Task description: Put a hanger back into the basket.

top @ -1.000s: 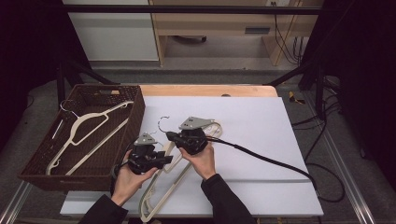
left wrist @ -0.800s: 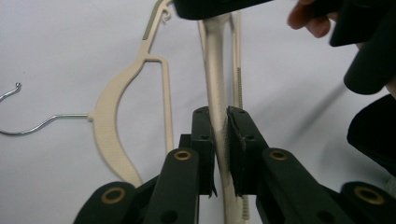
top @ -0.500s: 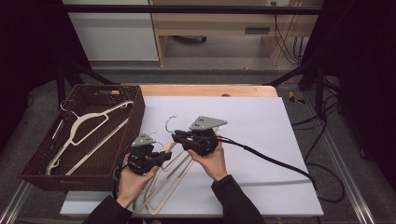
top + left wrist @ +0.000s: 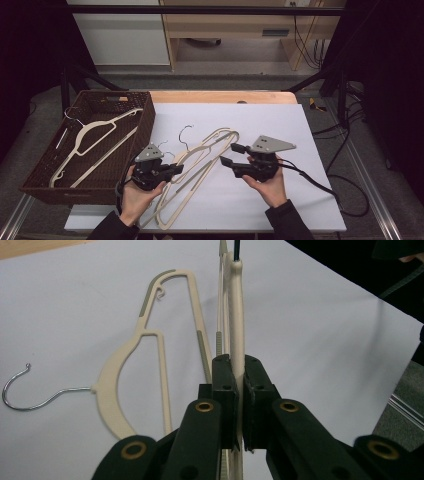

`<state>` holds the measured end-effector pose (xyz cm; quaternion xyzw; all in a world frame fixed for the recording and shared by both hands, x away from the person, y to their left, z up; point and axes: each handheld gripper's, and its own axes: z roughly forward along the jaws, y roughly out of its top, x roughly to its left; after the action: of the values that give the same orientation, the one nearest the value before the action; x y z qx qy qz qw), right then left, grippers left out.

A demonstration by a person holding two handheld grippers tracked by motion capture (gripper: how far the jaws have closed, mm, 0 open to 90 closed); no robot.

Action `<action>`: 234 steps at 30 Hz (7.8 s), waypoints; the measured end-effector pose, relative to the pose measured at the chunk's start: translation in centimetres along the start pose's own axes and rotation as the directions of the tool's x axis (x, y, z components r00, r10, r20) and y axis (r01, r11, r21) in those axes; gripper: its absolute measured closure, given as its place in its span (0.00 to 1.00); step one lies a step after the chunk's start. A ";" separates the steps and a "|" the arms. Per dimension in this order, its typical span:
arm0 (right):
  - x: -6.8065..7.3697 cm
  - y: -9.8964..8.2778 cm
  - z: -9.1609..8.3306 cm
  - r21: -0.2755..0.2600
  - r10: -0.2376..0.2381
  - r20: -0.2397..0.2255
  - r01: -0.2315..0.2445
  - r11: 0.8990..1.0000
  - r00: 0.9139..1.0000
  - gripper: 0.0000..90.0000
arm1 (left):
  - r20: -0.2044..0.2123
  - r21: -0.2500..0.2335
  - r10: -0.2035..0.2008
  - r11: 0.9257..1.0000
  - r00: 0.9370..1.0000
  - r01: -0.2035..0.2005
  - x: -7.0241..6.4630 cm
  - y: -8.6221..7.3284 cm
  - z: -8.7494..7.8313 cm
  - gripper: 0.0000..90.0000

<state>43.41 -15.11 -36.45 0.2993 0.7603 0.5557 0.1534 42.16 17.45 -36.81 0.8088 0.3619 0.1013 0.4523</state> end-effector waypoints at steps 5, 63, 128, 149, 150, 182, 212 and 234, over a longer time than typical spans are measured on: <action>-1.7 -2.7 -2.6 0.020 0.025 0.054 -0.026 0.999 0.998 0.31 | 0.022 -0.017 0.049 0.999 0.999 -0.049 -0.3 0.3 -1.0 0.96; -4.5 -4.3 -7.9 -0.046 0.088 0.196 -0.081 0.996 0.977 0.06 | -0.139 -0.145 0.021 0.989 0.990 -0.041 16.7 3.8 -14.3 0.96; -4.6 -4.6 -7.0 -0.013 0.084 0.193 -0.083 0.996 0.978 0.06 | -0.362 -0.118 -0.244 0.969 0.900 0.215 21.8 -5.4 -16.0 0.57; -4.7 -4.5 -7.4 -0.037 0.087 0.202 -0.081 0.996 0.975 0.05 | -0.213 -0.251 -0.056 0.968 0.975 0.001 11.0 -3.1 -11.6 0.09; -4.7 -4.6 -7.4 -0.037 0.087 0.202 -0.081 0.996 0.976 0.05 | -0.199 -0.248 -0.057 0.969 0.978 0.006 10.6 -3.0 -11.4 0.09; -4.7 -5.0 -7.2 -0.021 0.091 0.191 -0.088 0.996 0.977 0.05 | -0.075 0.003 0.139 0.990 0.987 -0.139 1.7 -3.4 -2.5 0.16; -4.0 -5.1 -5.7 0.024 0.064 0.177 -0.069 0.997 0.982 0.05 | -0.152 0.304 0.037 0.953 0.988 0.011 2.9 -7.9 2.5 0.57; -3.5 -4.9 -4.2 0.044 0.052 0.159 -0.060 0.997 0.986 0.05 | -0.277 0.367 0.022 0.926 0.961 0.085 1.7 -7.9 4.4 0.81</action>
<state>42.30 -21.46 -39.95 0.3673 0.7504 0.5157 0.1899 41.62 18.32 -45.92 0.8522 0.4473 0.1346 0.2357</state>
